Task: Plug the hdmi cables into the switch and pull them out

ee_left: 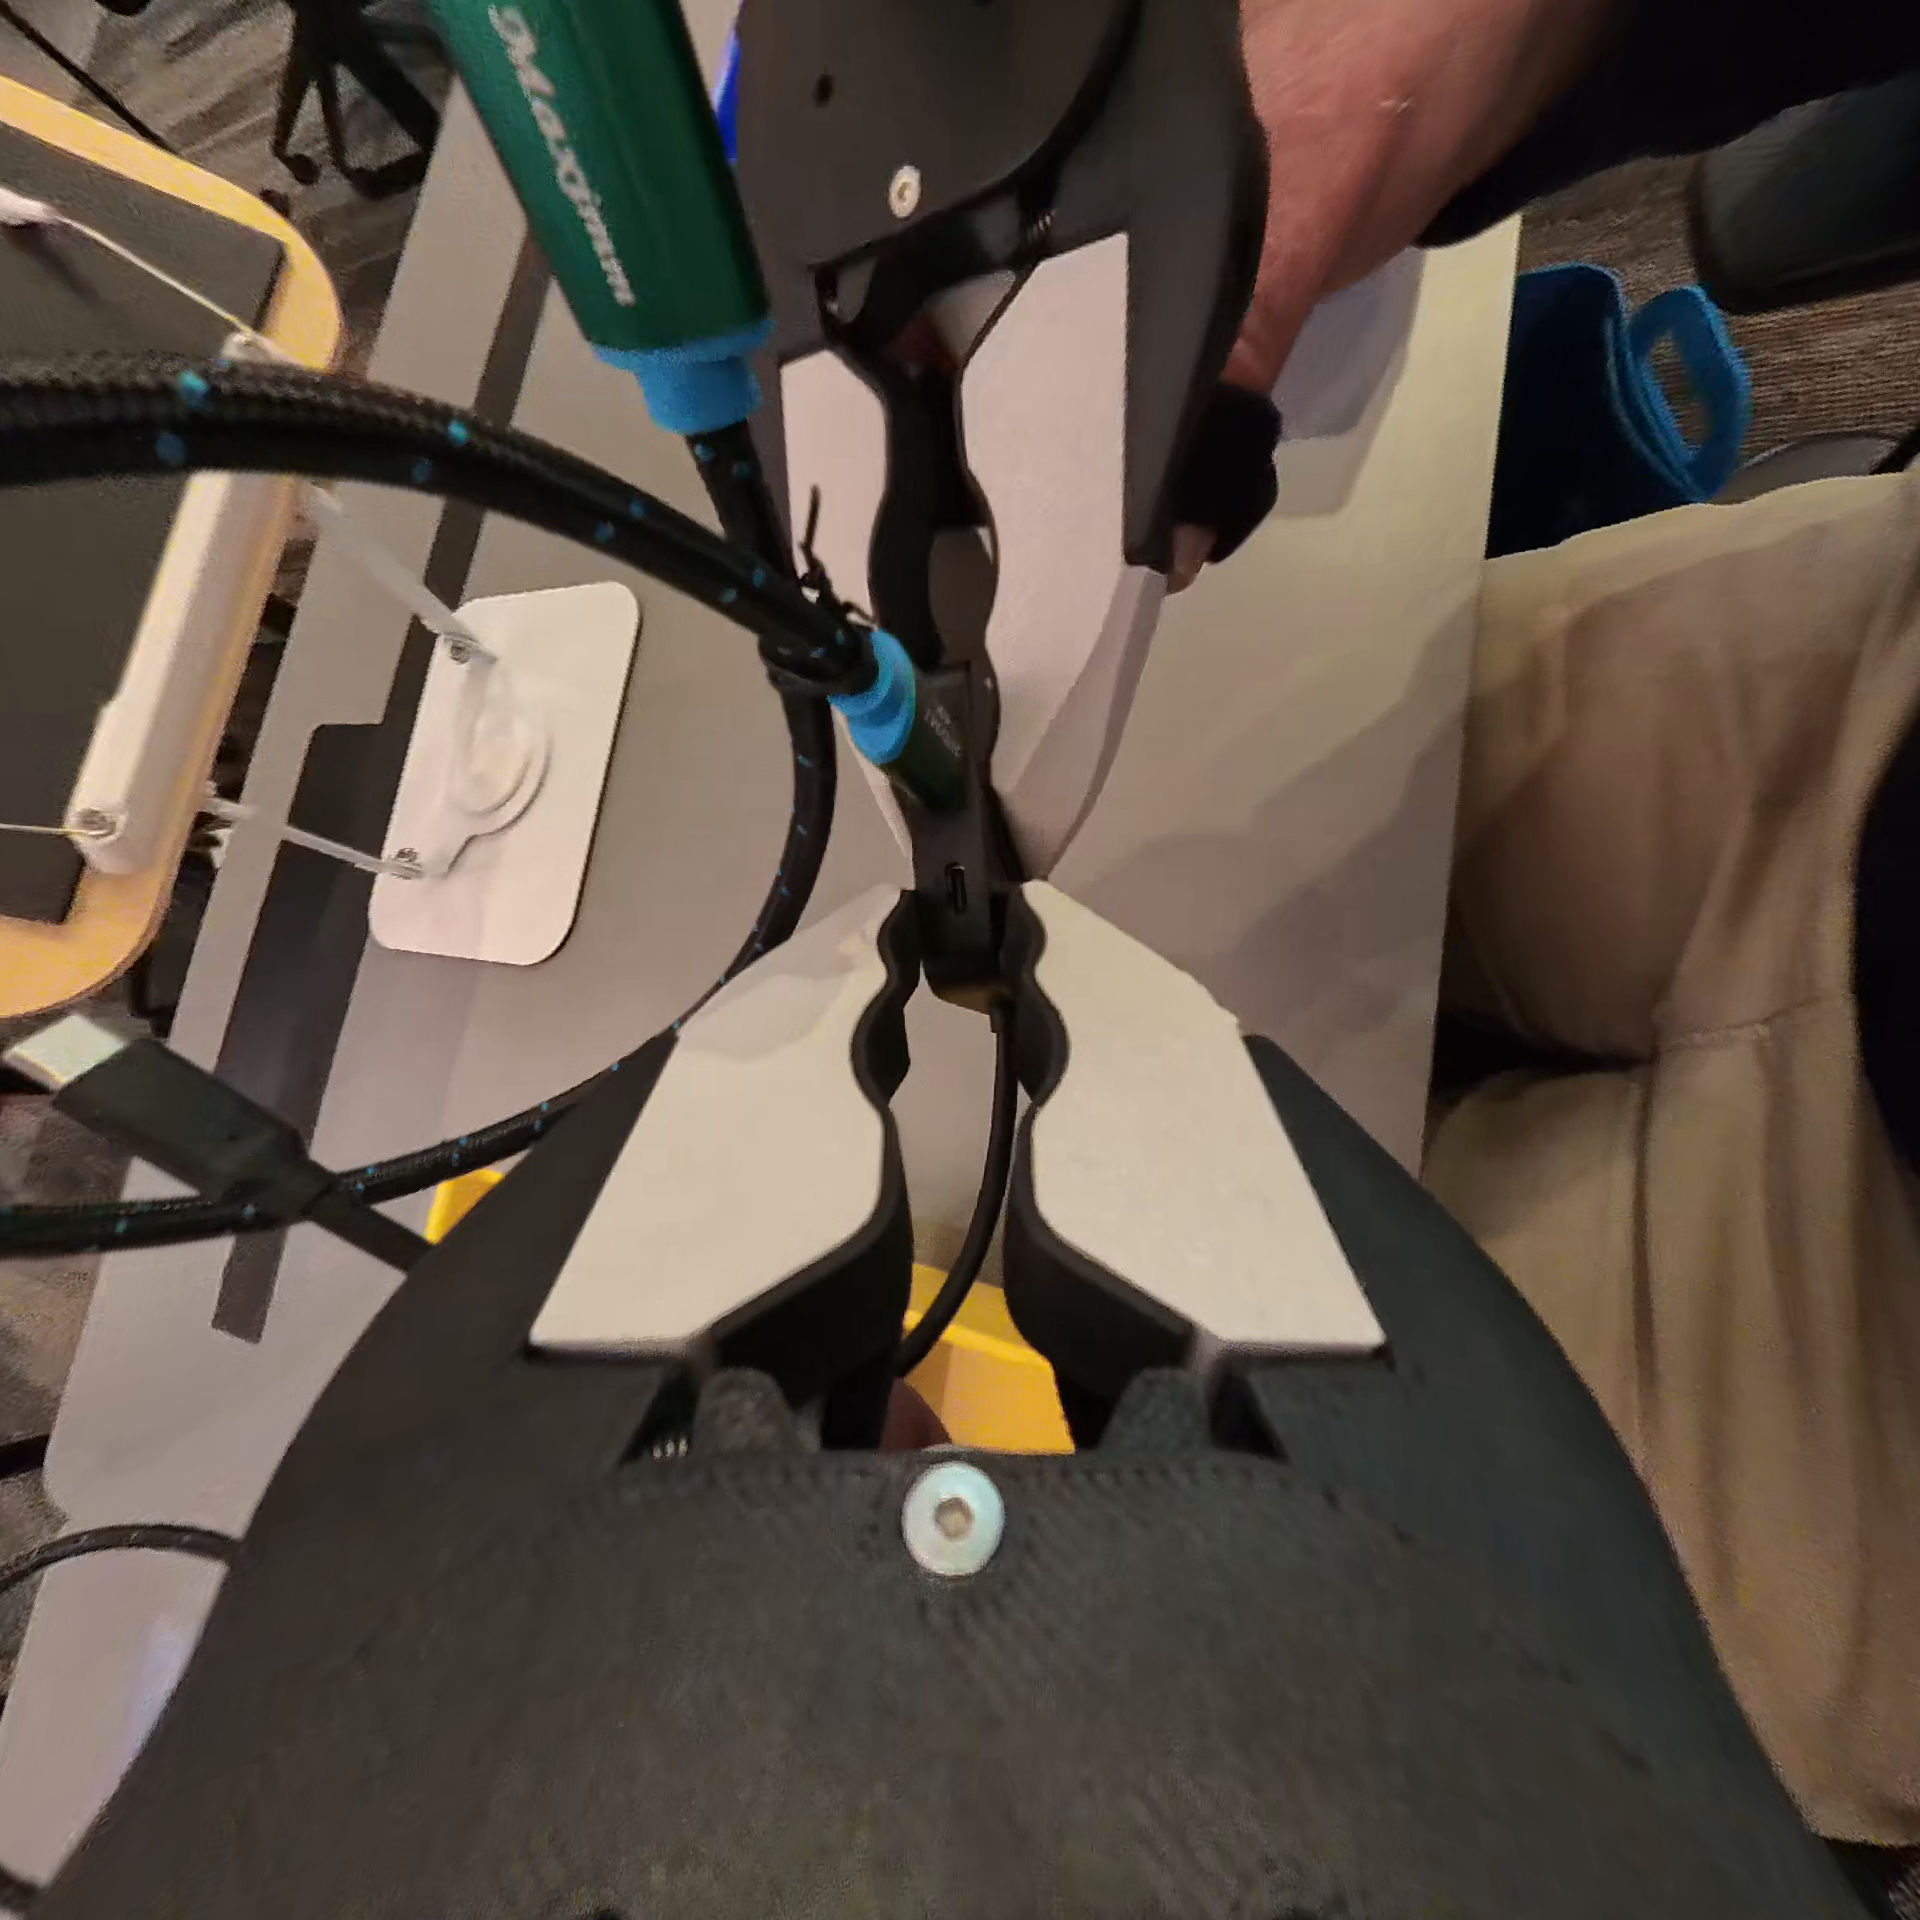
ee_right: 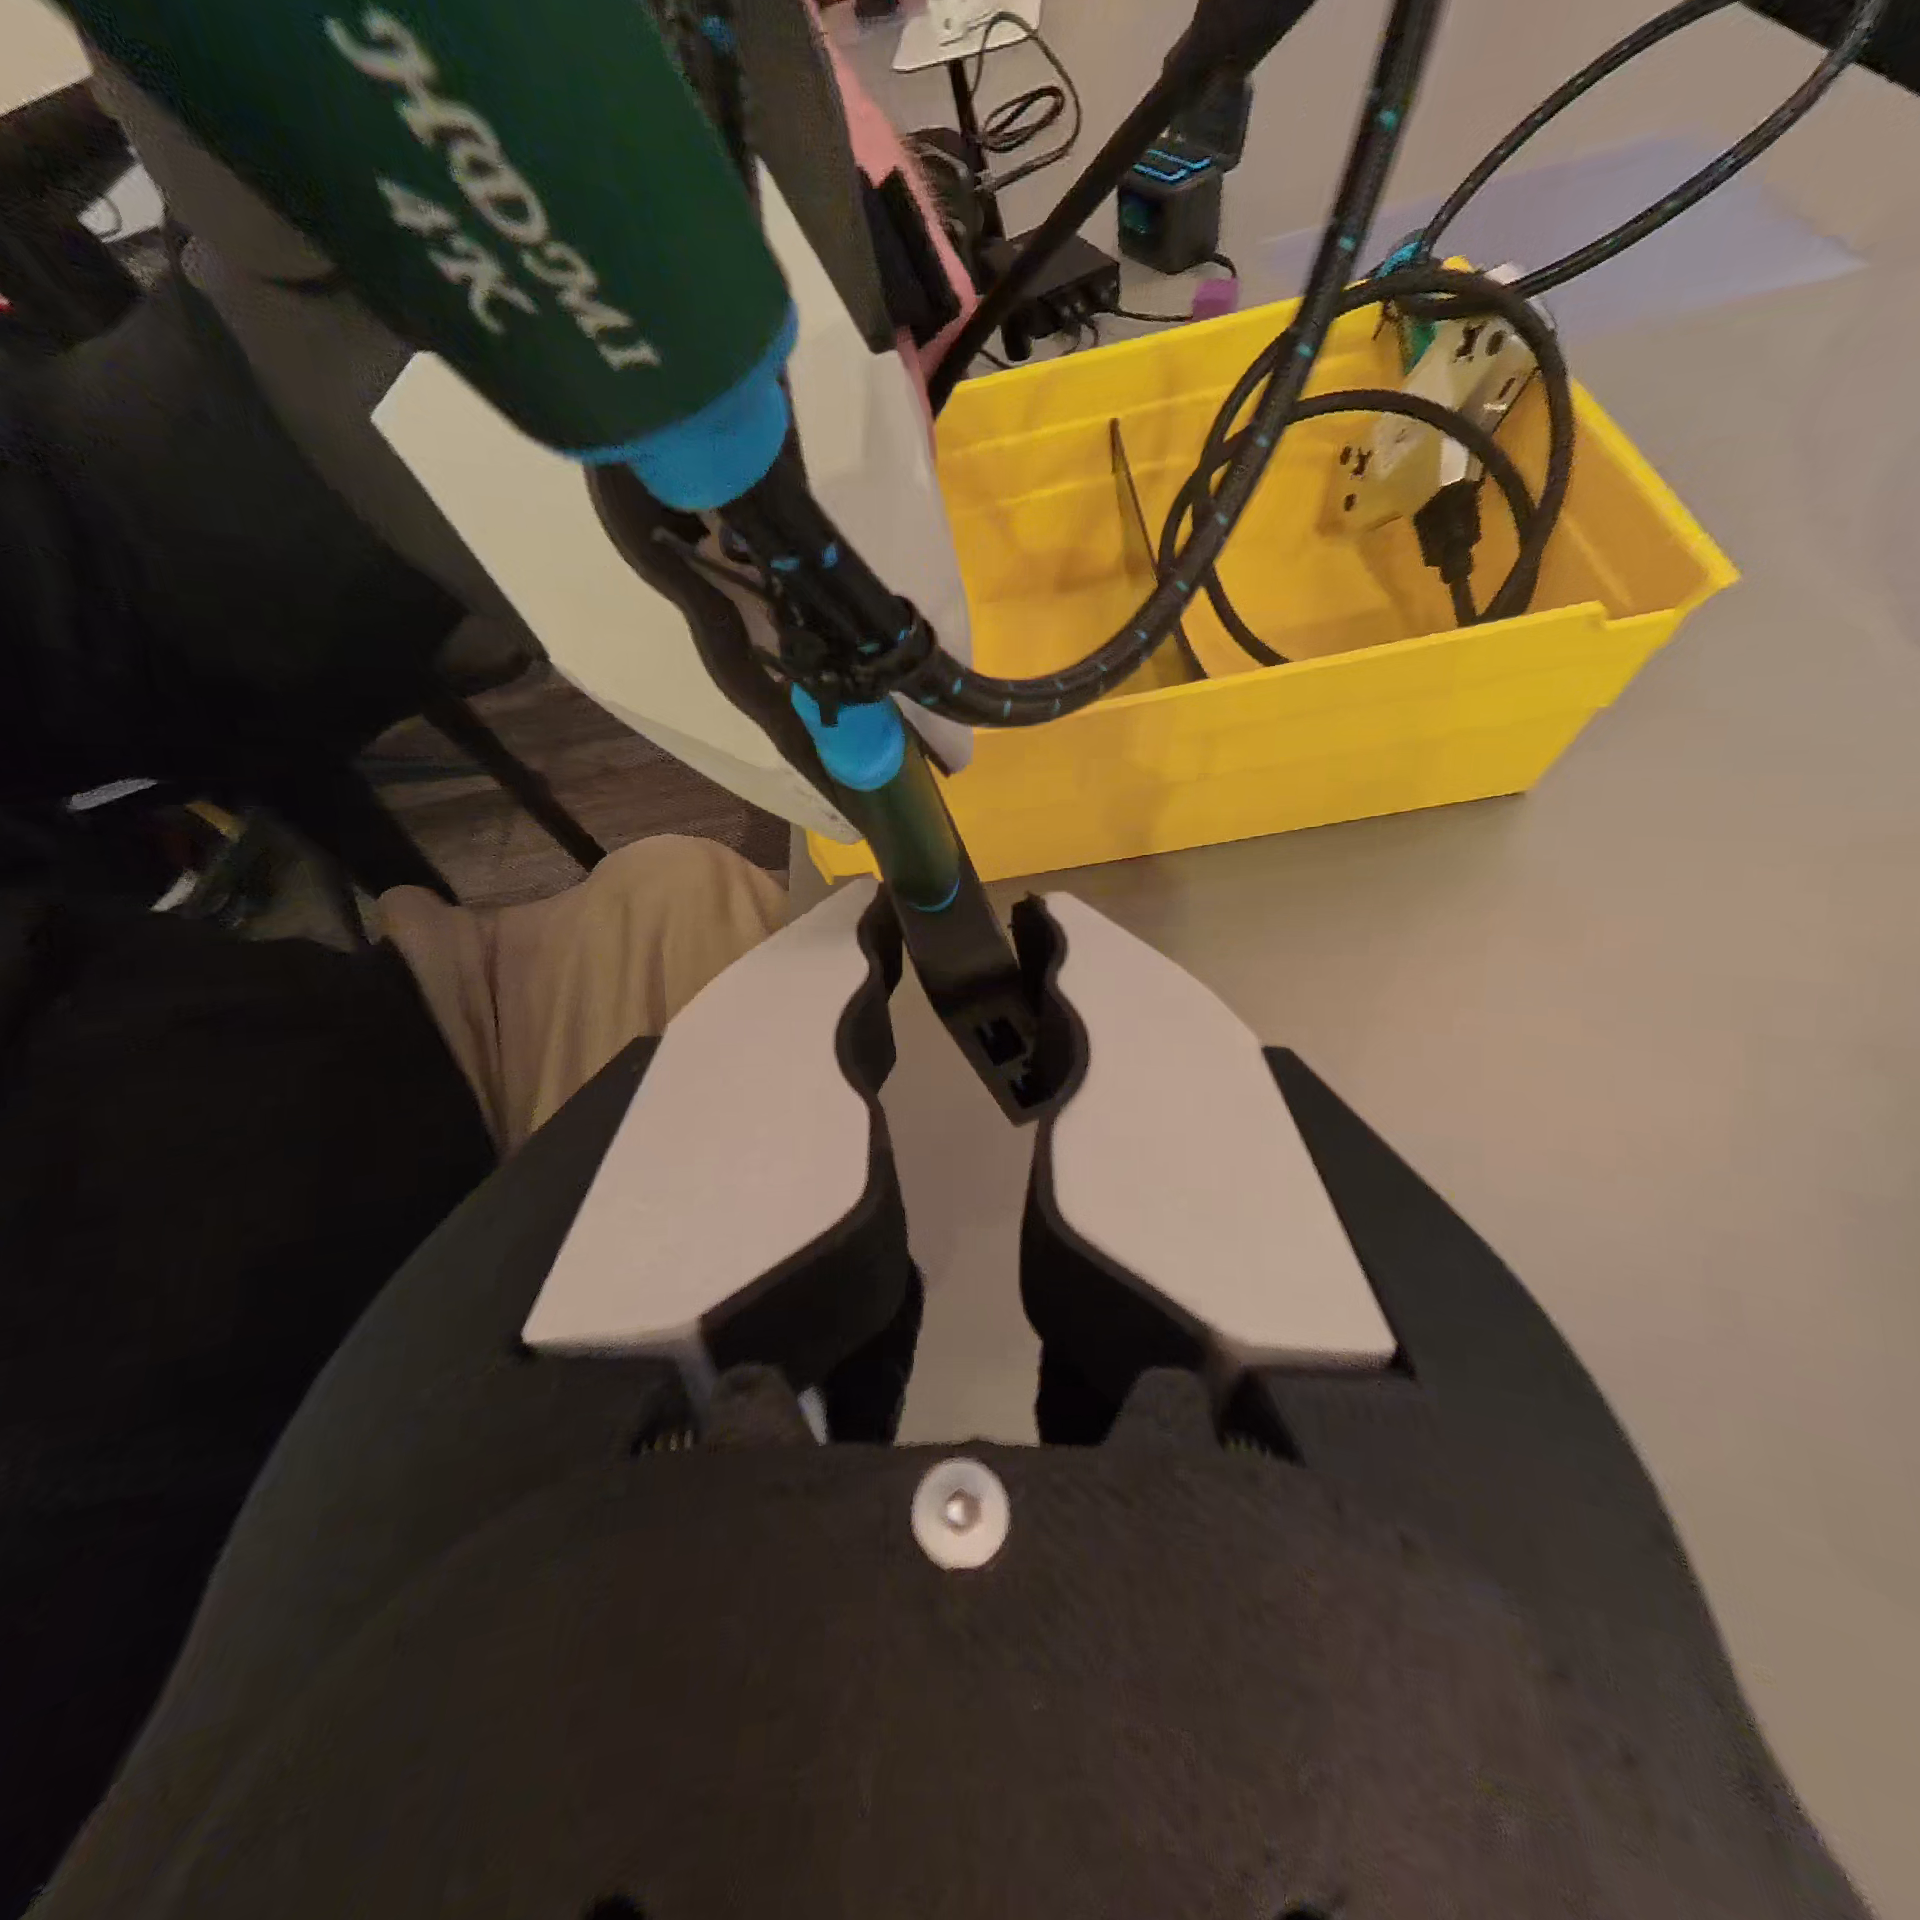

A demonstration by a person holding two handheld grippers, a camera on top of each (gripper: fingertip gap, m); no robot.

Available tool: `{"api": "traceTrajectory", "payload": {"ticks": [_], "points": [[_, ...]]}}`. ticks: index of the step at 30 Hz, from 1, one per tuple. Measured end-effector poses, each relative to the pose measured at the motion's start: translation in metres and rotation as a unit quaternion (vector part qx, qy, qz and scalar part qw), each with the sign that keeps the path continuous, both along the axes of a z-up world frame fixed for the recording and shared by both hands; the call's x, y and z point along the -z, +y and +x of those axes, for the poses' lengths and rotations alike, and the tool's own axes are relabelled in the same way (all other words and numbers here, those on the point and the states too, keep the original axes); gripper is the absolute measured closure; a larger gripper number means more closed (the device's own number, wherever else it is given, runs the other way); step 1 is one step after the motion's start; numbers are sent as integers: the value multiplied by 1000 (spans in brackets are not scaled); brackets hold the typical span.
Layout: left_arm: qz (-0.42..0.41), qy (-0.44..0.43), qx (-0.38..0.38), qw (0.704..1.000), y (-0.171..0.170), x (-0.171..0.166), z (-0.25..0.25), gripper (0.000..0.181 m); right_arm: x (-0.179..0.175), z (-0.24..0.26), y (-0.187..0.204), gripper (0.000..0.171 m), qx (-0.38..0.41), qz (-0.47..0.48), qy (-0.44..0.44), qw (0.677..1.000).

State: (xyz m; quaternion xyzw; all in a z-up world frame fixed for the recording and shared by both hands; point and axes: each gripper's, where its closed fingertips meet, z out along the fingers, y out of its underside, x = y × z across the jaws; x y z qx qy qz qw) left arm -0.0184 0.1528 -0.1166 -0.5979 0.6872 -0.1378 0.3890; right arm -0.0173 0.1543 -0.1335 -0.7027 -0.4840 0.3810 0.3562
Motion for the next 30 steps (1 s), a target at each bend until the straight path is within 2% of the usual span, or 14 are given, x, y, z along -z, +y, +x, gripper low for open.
{"api": "traceTrajectory", "payload": {"ticks": [4,7,11,17,21,25,29,30], "points": [[-1,-14,-2,1000,3,2,5,163,2,3,-3,156,3,-21,29,999],[45,-44,-32,998,15,-11,8,159,-8,9,5,159,42,-71,100,992],[119,-67,-20,990,11,-24,19,137,-18,28,20,159,99,-129,185,969],[243,-34,-24,969,6,1,47,115,-27,47,29,159,143,-181,279,932],[360,-2,-78,930,17,8,60,114,-30,56,32,159,164,-211,327,907],[466,21,-131,875,33,7,61,116,-27,48,26,159,159,-238,333,898],[510,-6,-147,847,35,2,57,134,-24,40,22,158,169,-254,339,890],[518,-14,-148,842,35,0,55,144,-23,41,23,156,172,-255,339,889]]}}
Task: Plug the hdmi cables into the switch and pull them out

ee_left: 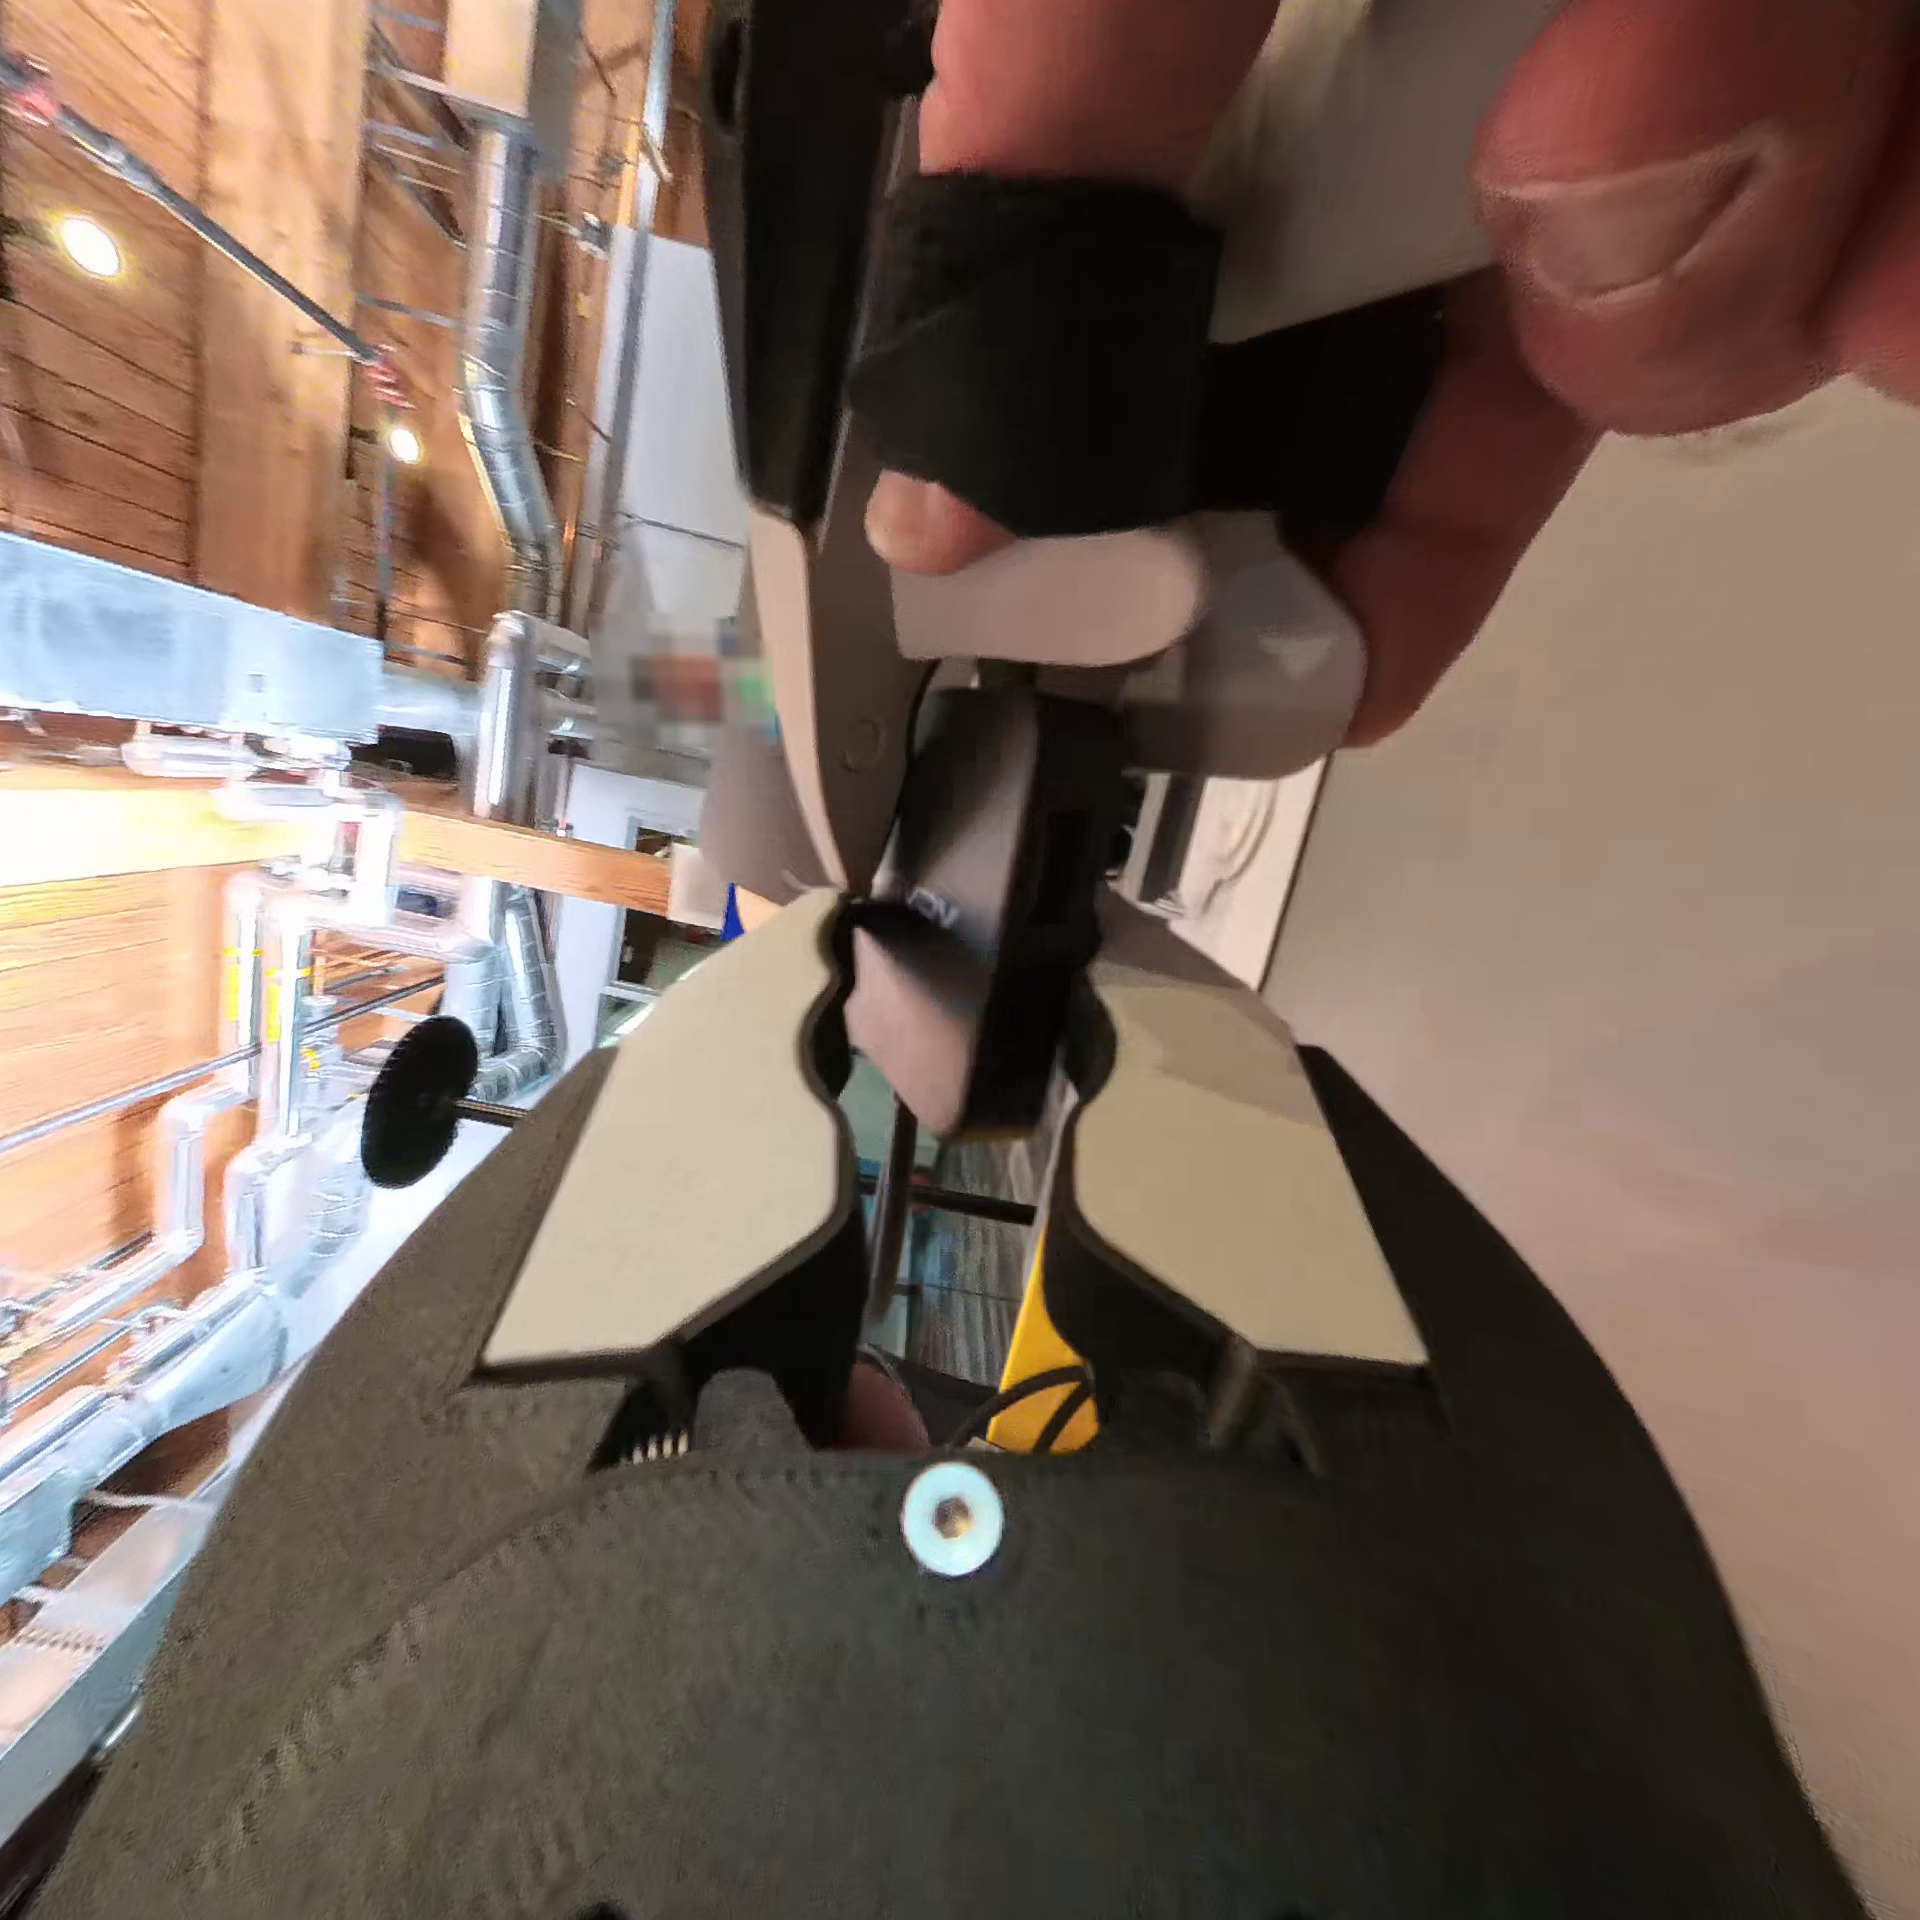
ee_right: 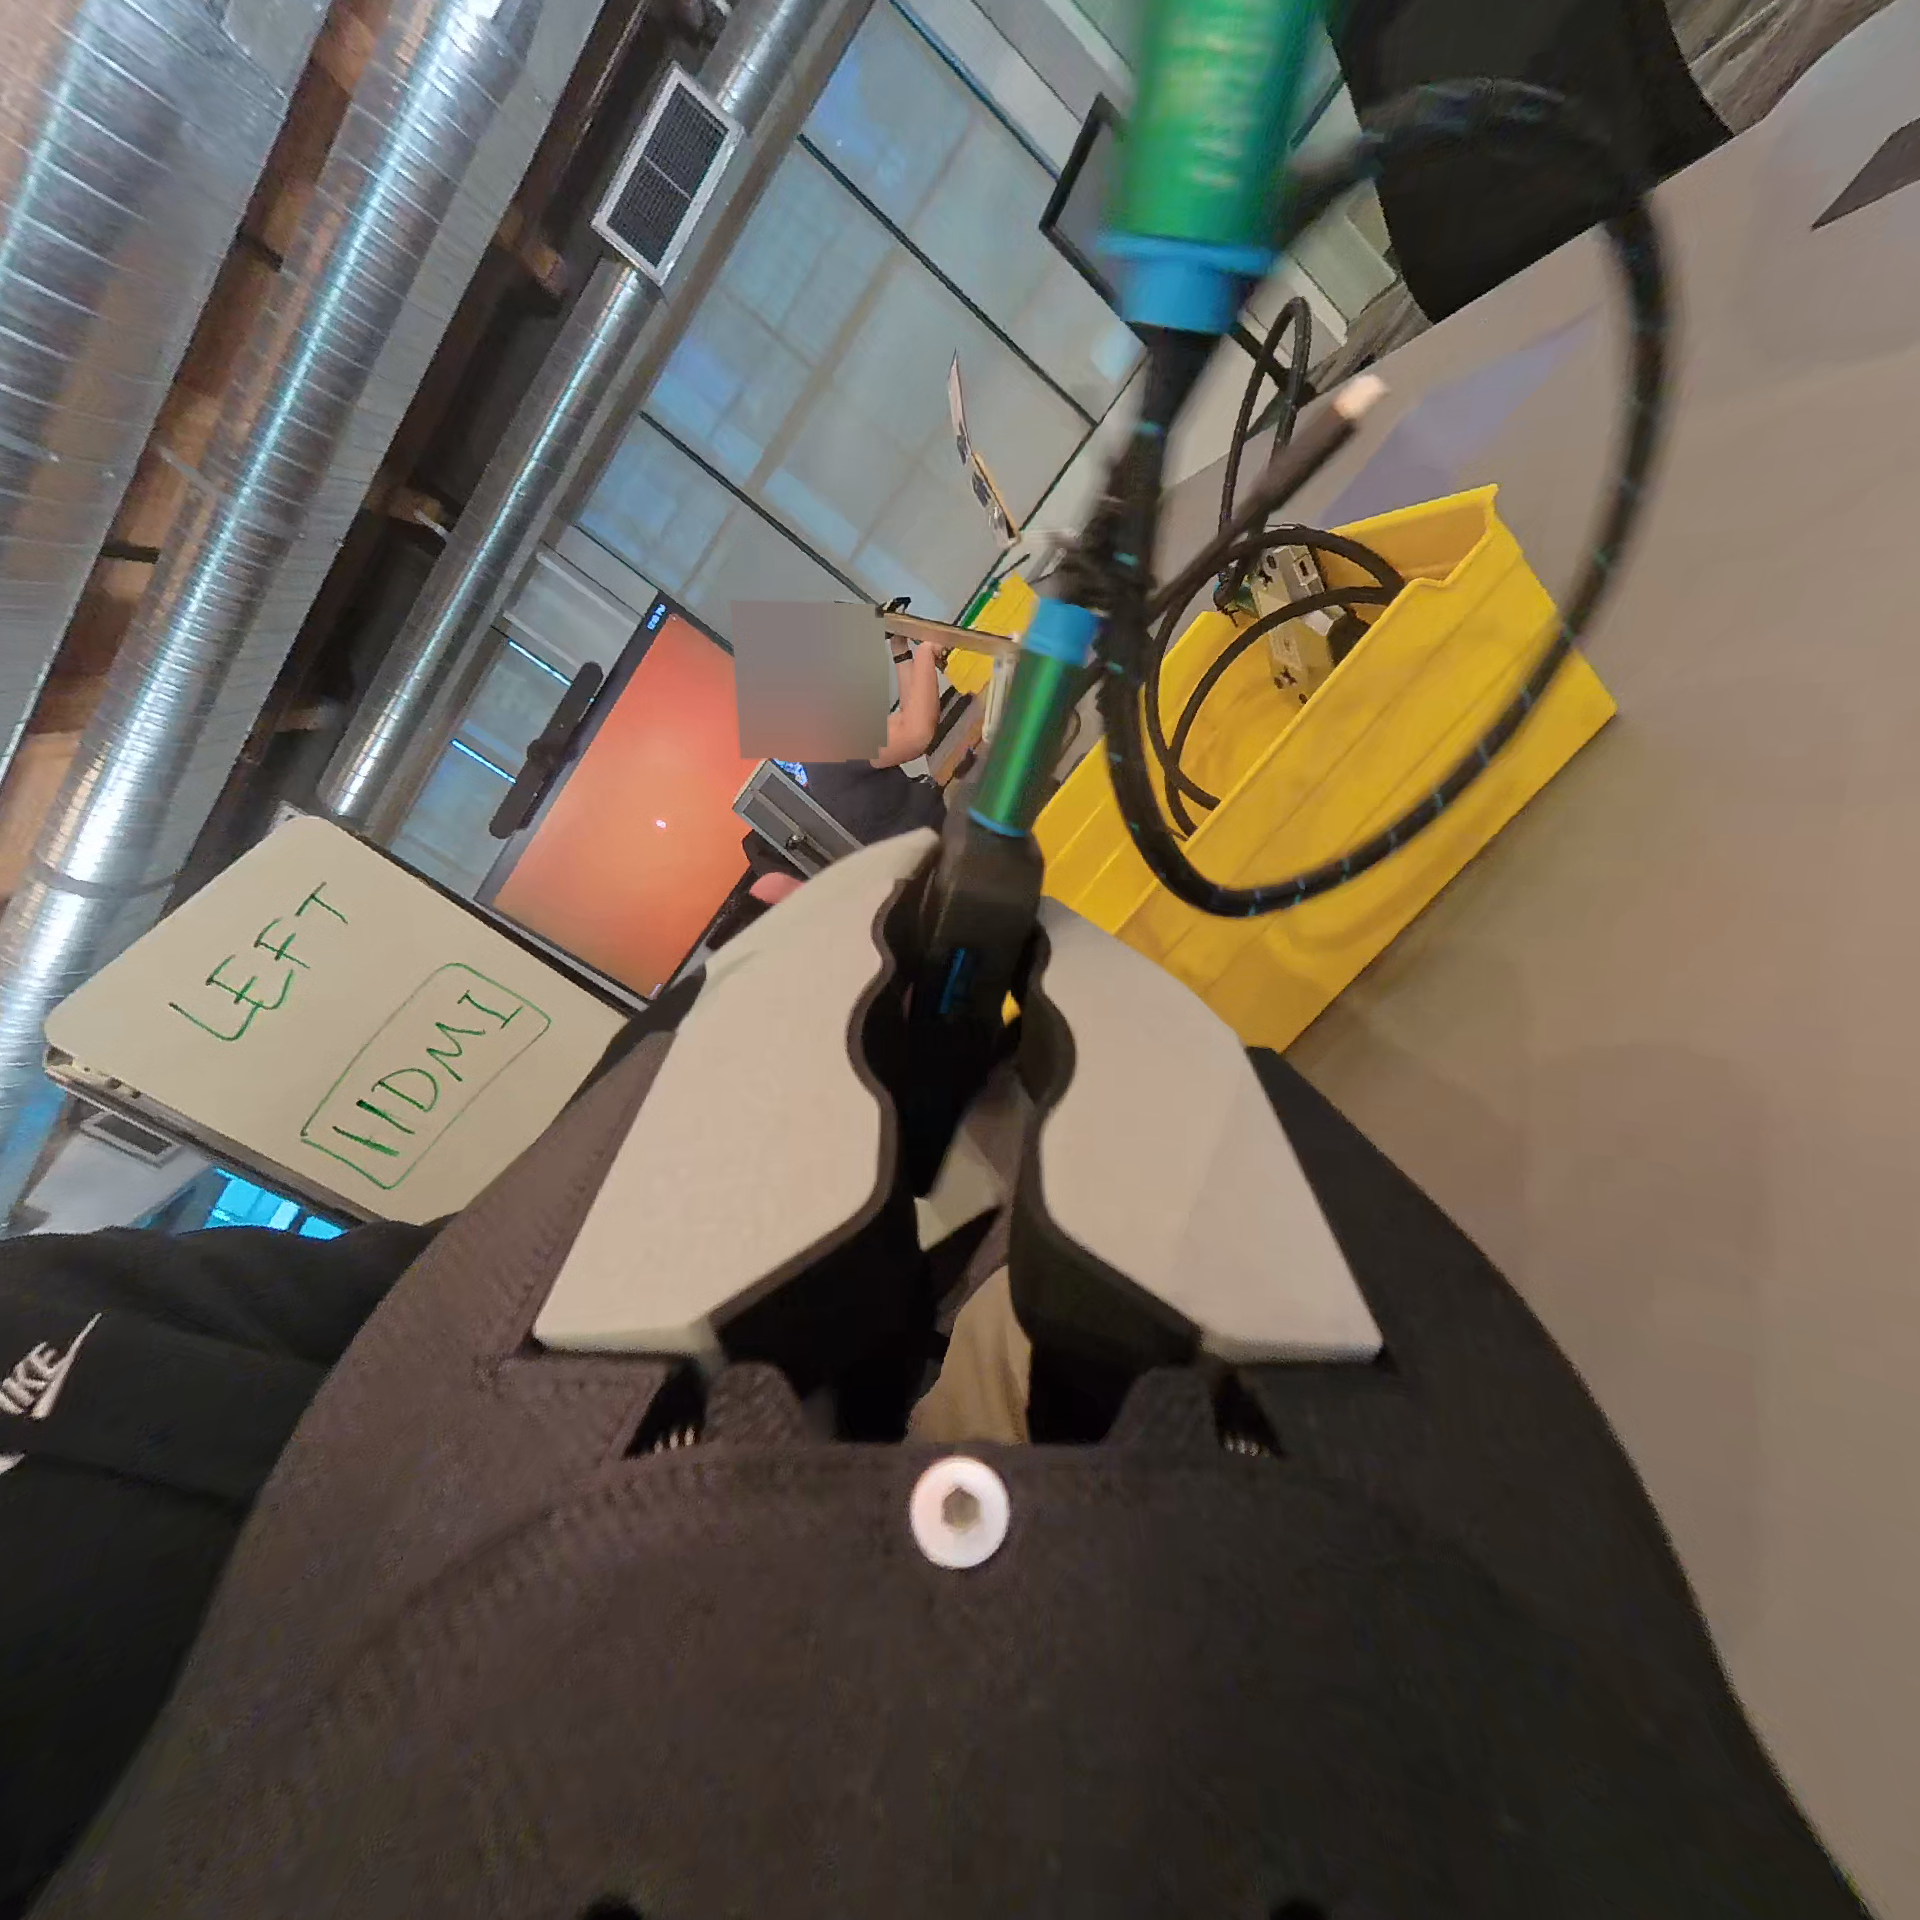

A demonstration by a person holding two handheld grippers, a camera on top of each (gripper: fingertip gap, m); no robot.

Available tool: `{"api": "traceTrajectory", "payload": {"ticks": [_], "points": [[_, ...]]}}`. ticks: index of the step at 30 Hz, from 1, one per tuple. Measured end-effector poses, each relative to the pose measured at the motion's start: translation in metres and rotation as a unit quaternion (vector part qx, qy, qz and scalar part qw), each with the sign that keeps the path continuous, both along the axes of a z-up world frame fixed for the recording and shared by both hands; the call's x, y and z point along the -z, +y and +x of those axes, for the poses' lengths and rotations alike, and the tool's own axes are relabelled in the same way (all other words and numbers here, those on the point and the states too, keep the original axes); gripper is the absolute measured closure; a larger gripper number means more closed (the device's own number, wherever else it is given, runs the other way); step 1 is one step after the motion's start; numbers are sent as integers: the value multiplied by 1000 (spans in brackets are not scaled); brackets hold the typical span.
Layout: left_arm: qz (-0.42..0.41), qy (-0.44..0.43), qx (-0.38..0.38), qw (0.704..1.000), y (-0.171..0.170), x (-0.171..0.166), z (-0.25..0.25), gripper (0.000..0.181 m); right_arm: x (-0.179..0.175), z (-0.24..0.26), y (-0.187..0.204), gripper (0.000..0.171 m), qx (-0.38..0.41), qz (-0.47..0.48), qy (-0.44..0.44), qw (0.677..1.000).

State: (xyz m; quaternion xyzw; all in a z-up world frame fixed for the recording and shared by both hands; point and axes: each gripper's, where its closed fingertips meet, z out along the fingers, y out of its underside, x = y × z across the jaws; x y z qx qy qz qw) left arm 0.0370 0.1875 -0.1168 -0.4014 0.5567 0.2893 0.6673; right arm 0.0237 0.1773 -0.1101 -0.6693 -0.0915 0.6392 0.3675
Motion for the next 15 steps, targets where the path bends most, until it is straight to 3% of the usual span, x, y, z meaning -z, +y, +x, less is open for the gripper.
{"api": "traceTrajectory", "payload": {"ticks": [2,12,15], "points": [[11,-8,8,1000,-2,-6,-2,166,0,1,0,147,-10,-7,7,1000],[-91,-50,65,992,-1,-9,-8,167,-10,3,-14,128,-87,40,-25,995],[-109,-40,96,989,0,-13,-18,167,-16,24,-13,135,-84,78,-48,992]]}}
